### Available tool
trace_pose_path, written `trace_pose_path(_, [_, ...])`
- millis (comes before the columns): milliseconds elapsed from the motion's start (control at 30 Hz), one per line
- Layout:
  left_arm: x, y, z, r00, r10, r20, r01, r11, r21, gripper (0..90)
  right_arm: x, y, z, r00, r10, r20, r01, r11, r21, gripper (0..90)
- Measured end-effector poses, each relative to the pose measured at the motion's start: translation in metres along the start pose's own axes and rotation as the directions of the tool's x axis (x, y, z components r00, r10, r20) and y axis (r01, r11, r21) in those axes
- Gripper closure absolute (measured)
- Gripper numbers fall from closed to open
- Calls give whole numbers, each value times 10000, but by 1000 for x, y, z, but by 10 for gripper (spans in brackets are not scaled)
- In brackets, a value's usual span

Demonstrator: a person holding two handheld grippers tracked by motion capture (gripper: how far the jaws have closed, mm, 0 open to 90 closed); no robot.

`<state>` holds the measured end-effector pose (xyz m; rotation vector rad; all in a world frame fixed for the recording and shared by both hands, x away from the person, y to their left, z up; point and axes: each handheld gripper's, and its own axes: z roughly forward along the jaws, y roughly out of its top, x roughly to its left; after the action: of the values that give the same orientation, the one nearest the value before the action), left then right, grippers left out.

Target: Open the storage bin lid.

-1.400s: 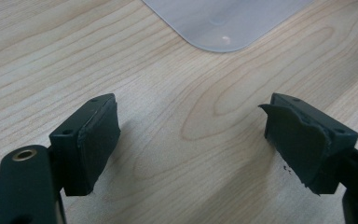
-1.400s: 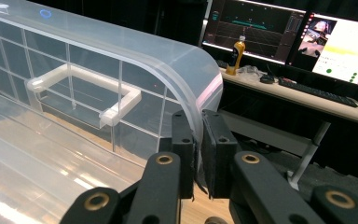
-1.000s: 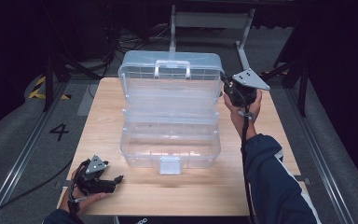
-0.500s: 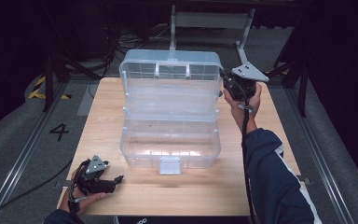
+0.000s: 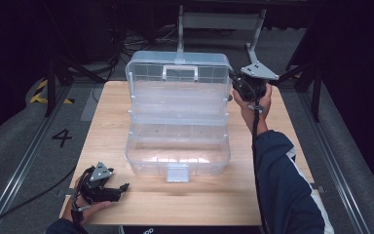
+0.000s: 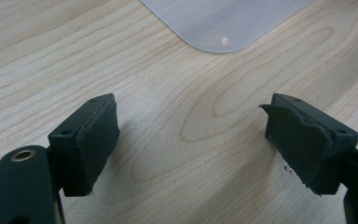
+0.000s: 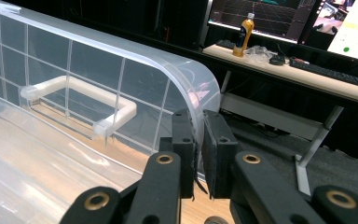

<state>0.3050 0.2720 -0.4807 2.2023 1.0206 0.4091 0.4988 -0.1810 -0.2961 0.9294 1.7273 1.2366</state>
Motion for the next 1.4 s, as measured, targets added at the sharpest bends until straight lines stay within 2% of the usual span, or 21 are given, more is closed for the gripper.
trace_pose_path(400, [0, 0, 0, 10000, -17, -20, 17, 10000, 0, 174, -2, 1, 10, 9999, 17, 105, -18, 9998, 180, 846])
trace_pose_path(433, [-1, 0, 1, 9999, -110, 2, 110, 9999, -26, 174, -3, 1, 12, 9999, 21, 111, -23, 9998, 207, 846])
trace_pose_path(600, [0, 0, 0, 10000, 11, -29, -11, 10000, -11, 174, -3, 1, 15, 9998, -76, 204, 71, 9997, 246, 842])
trace_pose_path(667, [-1, 0, 1, 9999, -120, 4, 120, 9999, -33, 174, -3, 1, 17, 9998, -34, 175, 30, 9996, 264, 841])
trace_pose_path(800, [0, 0, 1, 10000, -39, 0, 39, 10000, -12, 171, -3, 1, 19, 9997, -26, 246, 17, 9994, 359, 841])
trace_pose_path(1133, [0, 0, 1, 10000, -39, -6, 39, 10000, -10, 171, -4, 3, 27, 9988, -253, 430, 225, 9978, 624, 835])
trace_pose_path(1333, [-1, 1, 1, 10000, -80, 37, 80, 10000, 59, 166, -6, 2, 34, 9984, -380, 415, 346, 9962, 793, 829])
trace_pose_path(1400, [-1, 1, 1, 9999, -91, 55, 91, 9999, 64, 165, -8, 2, 37, 9991, -252, 333, 223, 9963, 834, 829])
